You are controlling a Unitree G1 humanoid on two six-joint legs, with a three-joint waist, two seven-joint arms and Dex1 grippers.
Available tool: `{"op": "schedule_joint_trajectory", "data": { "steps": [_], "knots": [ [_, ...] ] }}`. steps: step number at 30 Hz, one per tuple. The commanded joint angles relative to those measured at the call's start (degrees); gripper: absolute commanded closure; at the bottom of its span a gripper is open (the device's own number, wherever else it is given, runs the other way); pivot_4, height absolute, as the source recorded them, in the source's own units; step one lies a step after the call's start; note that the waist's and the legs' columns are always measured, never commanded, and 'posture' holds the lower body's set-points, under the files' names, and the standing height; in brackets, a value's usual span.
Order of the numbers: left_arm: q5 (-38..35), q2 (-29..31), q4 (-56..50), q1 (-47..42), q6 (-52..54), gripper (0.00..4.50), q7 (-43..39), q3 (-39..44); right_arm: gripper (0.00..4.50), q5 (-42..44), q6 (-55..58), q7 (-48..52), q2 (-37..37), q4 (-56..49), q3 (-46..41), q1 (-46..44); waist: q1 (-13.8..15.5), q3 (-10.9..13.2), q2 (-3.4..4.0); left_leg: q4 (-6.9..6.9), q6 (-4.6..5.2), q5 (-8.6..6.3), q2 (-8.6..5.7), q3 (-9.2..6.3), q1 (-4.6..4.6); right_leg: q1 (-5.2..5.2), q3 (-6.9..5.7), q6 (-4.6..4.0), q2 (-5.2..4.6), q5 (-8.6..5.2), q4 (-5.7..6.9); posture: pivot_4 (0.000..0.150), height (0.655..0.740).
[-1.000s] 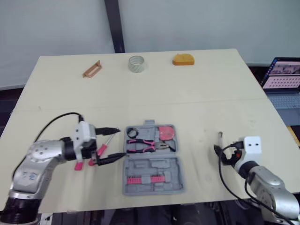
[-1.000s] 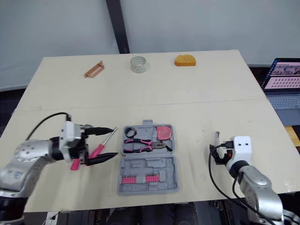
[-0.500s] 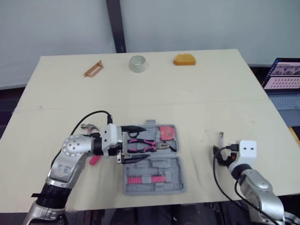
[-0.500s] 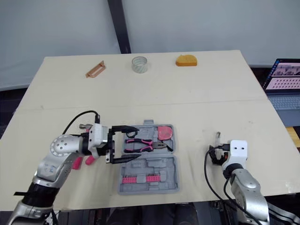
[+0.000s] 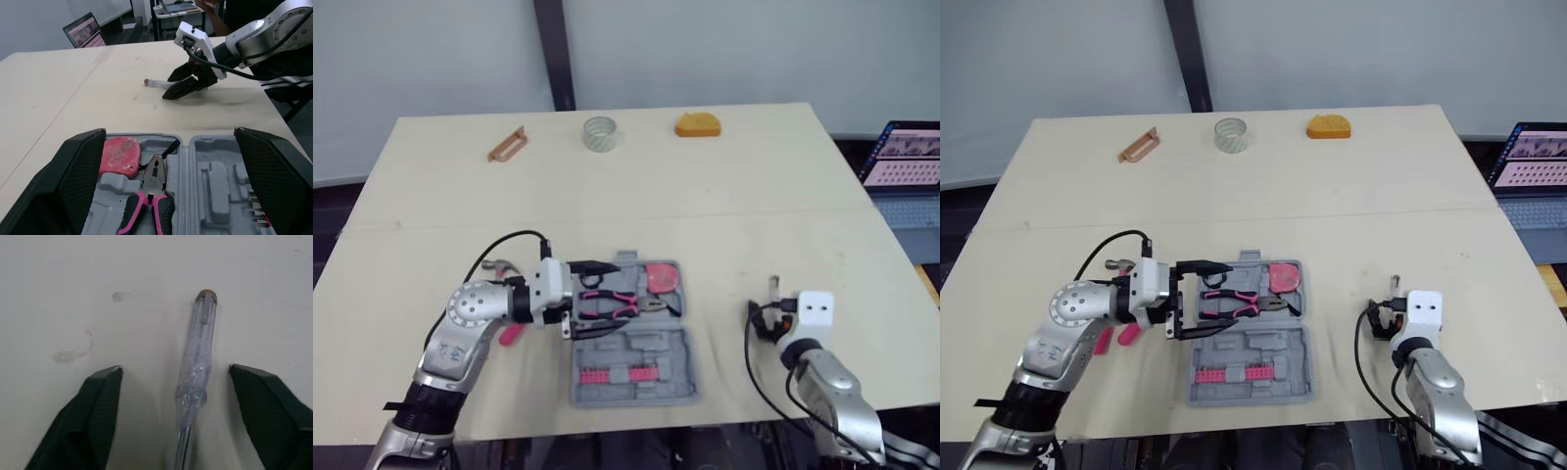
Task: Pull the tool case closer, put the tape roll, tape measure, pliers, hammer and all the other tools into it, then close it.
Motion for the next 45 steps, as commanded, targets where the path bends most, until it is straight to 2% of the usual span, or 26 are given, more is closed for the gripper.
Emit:
{"op": "schedule_joint_trajectory", "data": {
  "steps": [1, 5, 6, 17, 20, 25, 31, 34, 36, 40, 45],
  "knots": [
    [0.11, -0.03, -2.13, -0.01, -0.39, 0.0, 0.46, -0.02, 2.33, -0.2, -0.58, -1.16, 0.31, 0.62, -0.9, 1.05, 0.17, 0.0, 0.0, 0.05, 0.01, 0.0, 0.0, -0.02, -0.01, 0.03, 0.0, 0.0, 0.0, 0.0, 0.0, 0.15, 0.74],
    [0.04, -0.05, -2.13, -0.32, -0.24, 0.0, 0.54, -0.08, 4.39, -0.04, -0.9, -1.33, 0.74, 0.79, -1.23, 1.42, 0.16, 0.0, 0.0, 0.17, 0.05, -0.03, 0.0, -0.06, -0.06, 0.04, 0.01, 0.0, 0.0, 0.0, 0.01, 0.15, 0.74],
    [0.02, -0.07, -2.11, -0.37, -0.22, 0.0, 0.56, -0.1, 4.46, -0.05, -1.01, -1.32, 0.74, 0.81, -1.32, 1.54, 0.16, 0.0, 0.0, 0.17, 0.05, -0.03, 0.0, -0.06, -0.06, 0.04, 0.01, 0.0, 0.0, 0.0, 0.02, 0.15, 0.74],
    [0.2, -0.62, -0.81, -1.38, -0.44, 0.0, 0.44, -0.57, 4.46, 0.66, -2.77, 1.76, -0.82, -0.16, -0.57, 1.83, 0.12, 0.0, 0.0, 0.17, 0.05, -0.03, 0.0, -0.06, -0.06, 0.04, 0.01, 0.0, 0.0, 0.0, 0.02, 0.15, 0.74],
    [0.26, -0.61, -0.79, -1.17, -0.71, 0.0, 0.35, -0.72, 4.46, 1.22, -2.18, 5.73, -3.71, -2.97, 0.91, 1.86, 0.08, 0.0, 0.0, 0.17, 0.06, -0.04, 0.0, -0.05, -0.06, 0.04, 0.01, 0.0, 0.0, 0.0, 0.01, 0.15, 0.74],
    [0.15, 1.24, -1.59, 1.06, -1.35, 0.0, -0.12, 0.66, 4.46, 4.88, 5.07, 16.54, -13.74, -11.49, 4.82, -0.46, -0.19, 0.02, 0.03, 0.17, 0.06, -0.04, 0.02, -0.04, -0.06, 0.02, 0.03, 0.0, 0.04, 0.0, 0.0, 0.15, 0.74],
    [-1.45, 5.5, -5.43, 9.75, -1.52, 0.0, -0.06, 5.64, 4.46, 12.2, 18.41, 32.21, -30.48, -21.31, 12.06, -10.12, -0.03, 0.03, 0.05, 0.24, 0.04, -0.14, 0.22, -0.03, -0.11, 0.01, 0.03, -0.02, 0.24, 0.01, -0.08, 0.15, 0.74],
    [-2.44, 7.21, -8.63, 15.92, -1.26, 0.0, 0.5, 9.02, 4.46, 15.65, 25.2, 36.96, -35.46, -25.39, 17.42, -18.53, 0.03, 0.05, 0.05, 0.59, 0.0, -0.33, 0.47, -0.07, -0.26, 0.01, 0.02, -0.08, 0.46, 0.04, -0.11, 0.15, 0.74],
    [-2.83, 7.98, -10.14, 19.85, -1.3, 0.0, 0.97, 11.58, 4.46, 17.78, 29.62, 39.29, -36.51, -27.32, 21.77, -24.1, 0.06, 0.05, 0.04, 0.68, -0.01, -0.37, 0.51, -0.09, -0.32, -0.01, 0.03, -0.1, 0.49, 0.04, -0.12, 0.15, 0.74],
    [-3.29, 8.13, -12.49, 27.83, -2.16, 0.0, 1.92, 16.02, 4.46, 15.13, 35.76, 38.84, -34.57, -26.43, 33.08, -34.7, 0.12, 0.06, 0.03, 0.76, -0.04, -0.4, 0.54, -0.13, -0.4, -0.04, 0.06, -0.14, 0.53, 0.07, -0.15, 0.15, 0.74],
    [-3.32, 6.08, -12.86, 38.57, -6.17, 0.0, 2.89, 23.03, 4.46, 13.62, 38.76, 38.28, -29.34, -25.71, 43.29, -41.94, -0.04, 0.06, 0.02, 0.76, -0.07, -0.42, 0.55, -0.16, -0.51, -0.15, 0.03, -0.14, 0.57, 0.07, -0.16, 0.15, 0.74]
  ]
}}
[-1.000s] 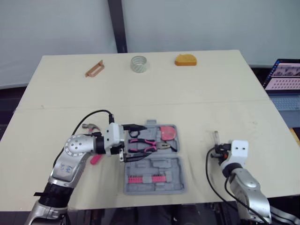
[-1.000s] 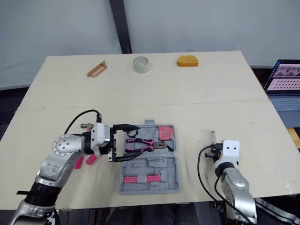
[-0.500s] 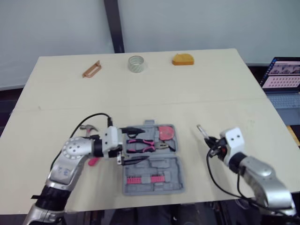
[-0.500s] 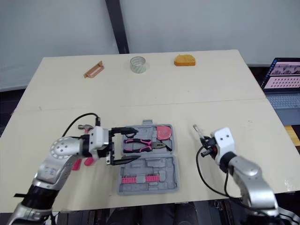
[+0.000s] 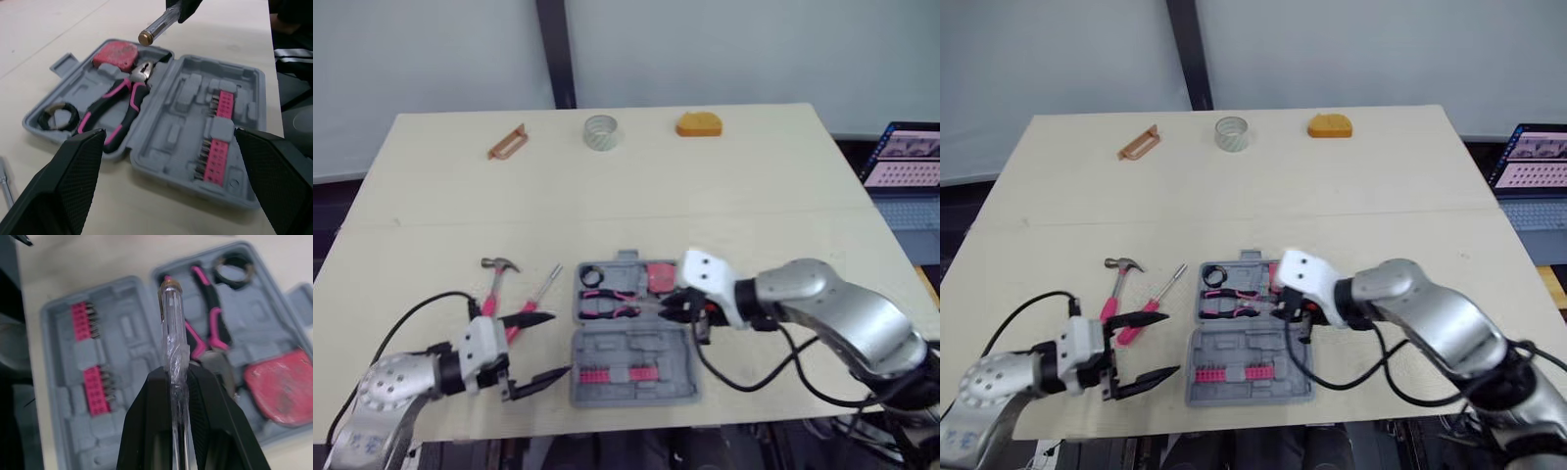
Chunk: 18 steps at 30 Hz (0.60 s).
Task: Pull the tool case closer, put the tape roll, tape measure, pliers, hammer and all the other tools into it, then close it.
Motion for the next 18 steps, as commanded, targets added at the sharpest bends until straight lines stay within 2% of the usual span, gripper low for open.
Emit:
{"op": "schedule_joint_trajectory", "data": {
  "steps": [1, 6, 11, 18],
  "knots": [
    [-0.85, -1.7, -1.18, 5.5, -4.14, 0.0, 0.98, 5.54, 4.46, -1.49, 1.21, -0.05, 2.26, -0.83, 5.2, -3.03, -0.06, 0.0, 0.0, 0.0, 0.0, 0.0, 0.0, 0.01, -0.02, -0.03, 0.0, 0.0, 0.0, 0.0, 0.0, 0.15, 0.74],
    [-0.95, -4.7, -1.33, 10.2, -6.73, 0.0, 2.16, 7.13, 4.46, -3.74, 0.94, 1.42, 2.05, -1.31, 11.37, -5.94, 0.23, -0.02, -0.03, 0.11, 0.0, -0.01, 0.0, -0.02, -0.13, -0.05, -0.01, -0.02, -0.01, 0.01, 0.0, 0.15, 0.74],
    [-0.32, -8.25, -0.5, 12.77, -9.42, 0.0, 3.79, 6.91, 4.46, -6.76, 1.7, -0.18, 6.96, 2.84, 16.75, -9.8, -0.24, -0.06, -0.09, 0.13, -0.01, -0.01, 0.01, 0.0, -0.37, -0.39, 0.02, -0.03, 0.02, 0.02, 0.1, 0.15, 0.74],
    [-0.67, -9.56, -2.19, 13.37, -9.44, 0.0, 5.39, 6.21, 4.46, -10.93, 1.01, -1.63, 12.34, 7.86, 20.47, -11.86, -0.21, -0.09, -0.14, 0.14, -0.03, 0.0, 0.05, 0.12, -0.56, -0.71, 0.05, -0.08, 0.04, 0.04, 0.23, 0.15, 0.74]
  ]
}}
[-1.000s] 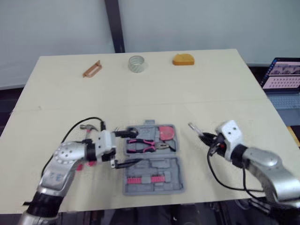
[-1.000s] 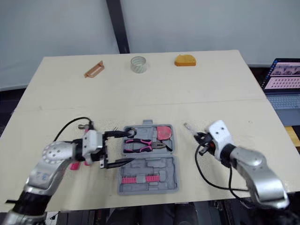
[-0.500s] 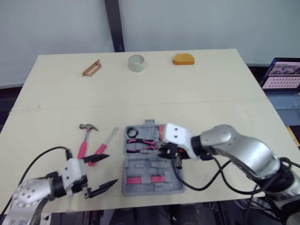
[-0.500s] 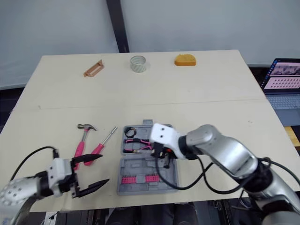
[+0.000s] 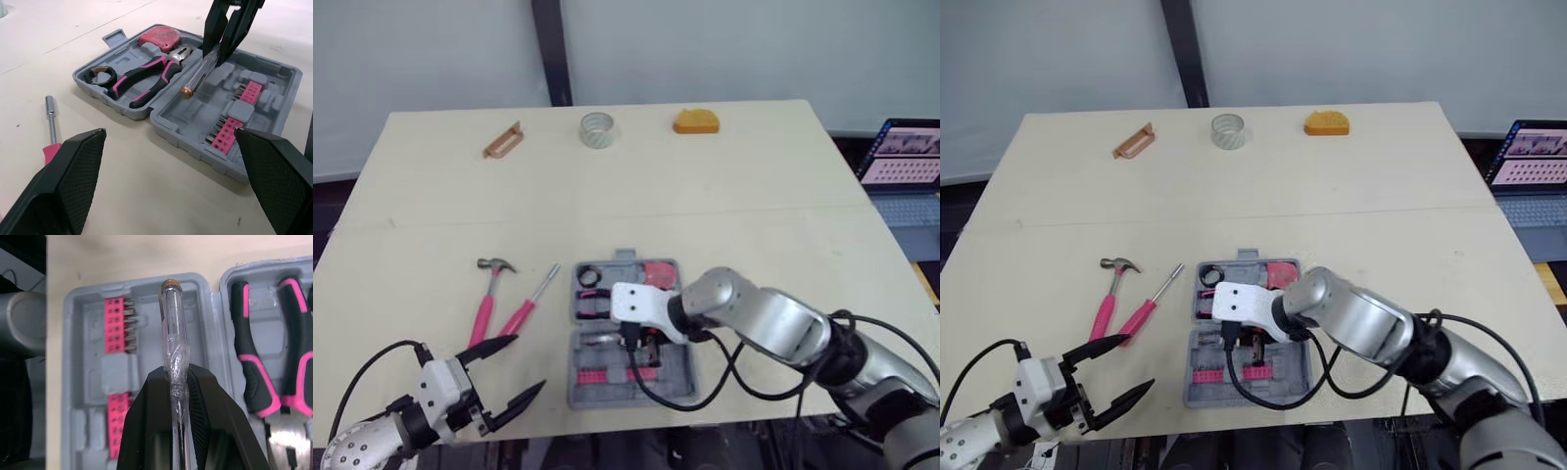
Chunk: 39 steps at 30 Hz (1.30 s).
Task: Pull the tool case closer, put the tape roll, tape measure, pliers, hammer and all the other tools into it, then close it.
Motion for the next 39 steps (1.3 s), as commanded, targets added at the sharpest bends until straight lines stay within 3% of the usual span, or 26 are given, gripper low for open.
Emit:
{"op": "schedule_joint_trajectory", "data": {
  "steps": [1, 12, 39],
  "knots": [
    [-0.68, -0.34, -2.17, 0.99, -0.94, 0.0, 0.59, -0.17, 4.46, -2.26, -1.14, -0.86, 1.63, 0.82, 1.12, -1.24, 0.04, 0.0, -0.01, 0.01, 0.0, 0.0, 0.0, 0.01, 0.0, 0.0, 0.01, 0.0, 0.0, 0.0, 0.0, 0.15, 0.74],
    [0.08, 0.33, -1.66, 0.52, -1.2, 0.0, 0.93, 0.04, 4.46, -7.49, -4.01, -0.2, 3.3, 4.13, 3.27, -0.79, -0.01, -0.01, -0.01, 0.02, 0.0, 0.0, 0.0, 0.03, 0.0, -0.04, 0.03, -0.01, 0.0, 0.0, 0.03, 0.15, 0.74],
    [1.03, 0.95, -0.91, -0.02, -1.31, 0.0, 1.96, -0.18, 4.46, -10.76, -6.26, 0.92, 4.63, 5.68, 5.21, 0.88, -0.05, -0.01, -0.01, 0.02, 0.0, 0.0, 0.0, 0.06, 0.0, -0.06, 0.04, -0.01, 0.0, 0.0, 0.04, 0.15, 0.74]
  ]
}}
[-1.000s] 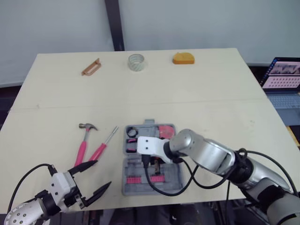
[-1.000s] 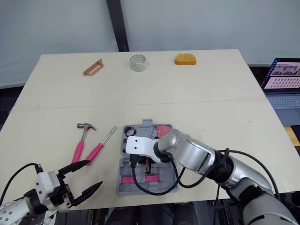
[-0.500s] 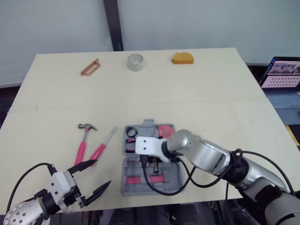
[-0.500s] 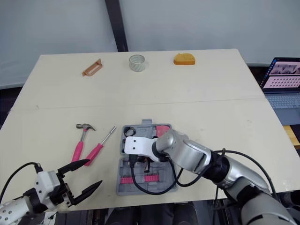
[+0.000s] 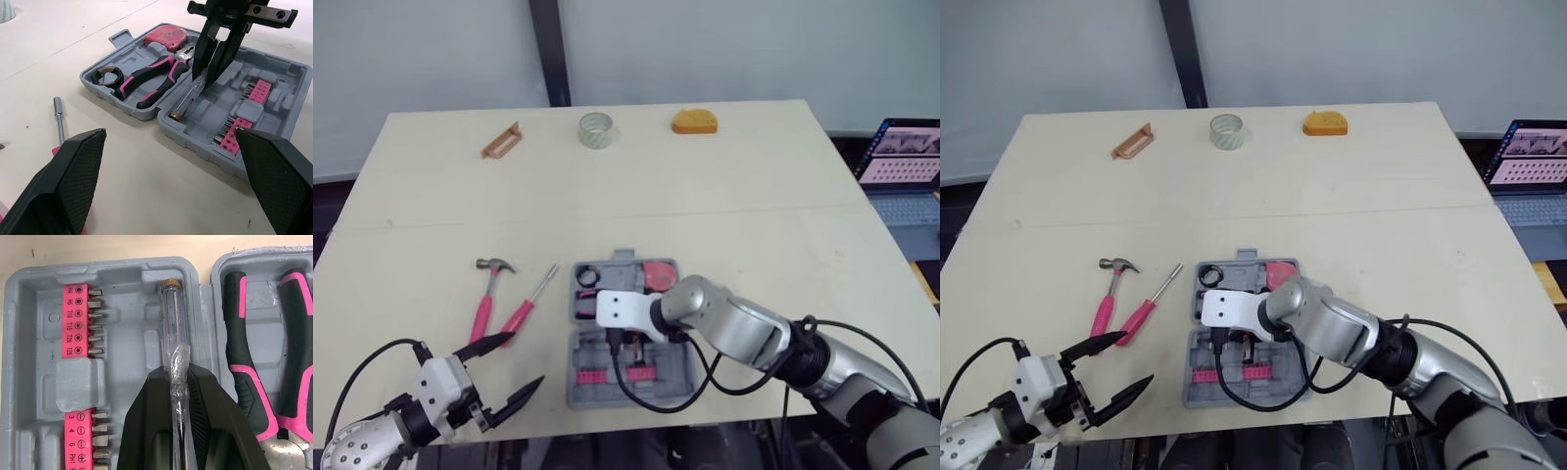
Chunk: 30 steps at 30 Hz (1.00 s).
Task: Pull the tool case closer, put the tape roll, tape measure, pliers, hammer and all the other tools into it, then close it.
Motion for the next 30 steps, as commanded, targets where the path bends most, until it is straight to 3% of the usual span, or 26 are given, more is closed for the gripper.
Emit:
{"op": "schedule_joint_trajectory", "data": {
  "steps": [1, 19, 28, 30],
  "knots": [
    [0.18, 0.28, -0.77, 0.3, -1.02, 0.0, 0.19, -0.07, 4.46, -0.72, -0.92, 0.92, 0.62, -0.76, 0.38, 0.11, 0.0, 0.0, 0.0, 0.0, 0.0, 0.0, 0.0, 0.0, 0.0, 0.0, 0.0, 0.0, 0.0, 0.0, 0.0, 0.15, 0.74],
    [0.77, 0.21, -0.23, -0.16, -1.02, 0.0, 0.22, -0.57, 4.46, -1.24, -0.94, 1.41, 1.04, -0.64, 0.28, 0.6, 0.0, 0.0, 0.0, 0.0, 0.0, 0.0, 0.0, 0.0, 0.0, 0.0, 0.0, 0.0, 0.0, 0.0, 0.01, 0.15, 0.74],
    [0.38, 0.17, -0.44, 0.24, -0.41, 0.0, 0.32, -0.46, 0.04, -0.87, -0.71, 1.98, 0.59, -1.67, -0.65, -0.04, -0.01, 0.0, 0.0, 0.0, 0.0, 0.0, 0.0, 0.0, 0.0, 0.0, 0.0, 0.0, 0.0, 0.0, 0.01, 0.15, 0.74],
    [0.24, 0.15, -0.71, 0.18, -0.14, 0.0, 0.49, -0.44, 0.04, -0.37, -0.27, 2.2, 0.43, -2.42, -1.42, -0.05, -0.01, 0.0, 0.0, 0.0, 0.0, 0.0, 0.0, 0.0, 0.0, 0.0, 0.0, 0.0, 0.0, 0.0, 0.01, 0.15, 0.74]
  ]
}}
